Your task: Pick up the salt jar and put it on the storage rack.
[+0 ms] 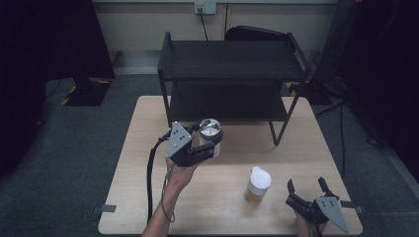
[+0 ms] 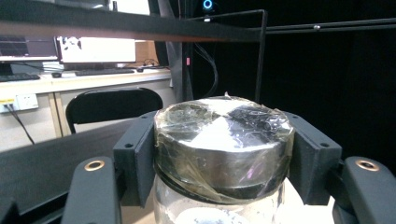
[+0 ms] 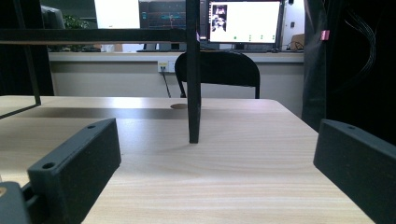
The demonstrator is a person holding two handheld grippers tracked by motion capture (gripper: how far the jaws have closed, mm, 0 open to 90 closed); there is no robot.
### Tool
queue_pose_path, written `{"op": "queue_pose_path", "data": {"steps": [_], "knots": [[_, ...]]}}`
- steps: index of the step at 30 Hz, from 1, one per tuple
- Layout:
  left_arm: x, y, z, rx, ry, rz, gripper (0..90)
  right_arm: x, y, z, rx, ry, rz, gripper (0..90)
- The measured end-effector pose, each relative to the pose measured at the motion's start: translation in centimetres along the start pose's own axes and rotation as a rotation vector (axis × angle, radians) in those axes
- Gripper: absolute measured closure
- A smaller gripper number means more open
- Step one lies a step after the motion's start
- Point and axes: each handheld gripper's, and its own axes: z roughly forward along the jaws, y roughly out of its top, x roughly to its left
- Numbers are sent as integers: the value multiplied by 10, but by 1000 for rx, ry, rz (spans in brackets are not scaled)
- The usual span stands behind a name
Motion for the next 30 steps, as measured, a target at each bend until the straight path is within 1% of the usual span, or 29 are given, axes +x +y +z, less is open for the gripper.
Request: {"op": "queue_pose_path", "data": {"steps": [2,6,10,12,13,14,15,18,22,26,30], "knots": [[3,6,2,-1,-5,10,352,0,0,0,0,0,0,0],[12,21,7,2,-28,8,352,0,0,0,0,1,0,0],[19,36,13,0,-38,23,351,-1,0,0,0,2,-1,0],[26,45,16,0,-57,10,352,-1,0,1,0,1,-1,0],[28,49,18,-1,-62,9,351,-1,0,1,0,1,-1,0],[30,54,19,1,-65,17,351,-1,0,1,0,1,-1,0],[31,58,20,0,-65,20,352,-1,0,0,0,1,-1,0],[37,67,22,-6,-69,2,352,0,0,1,0,-2,-1,0],[43,81,25,-5,-79,-9,352,2,0,1,0,-13,-1,0],[51,97,31,-9,-93,-4,352,2,0,1,0,-13,0,0],[60,112,37,-11,-106,-16,352,1,0,1,0,-11,0,0]]}}
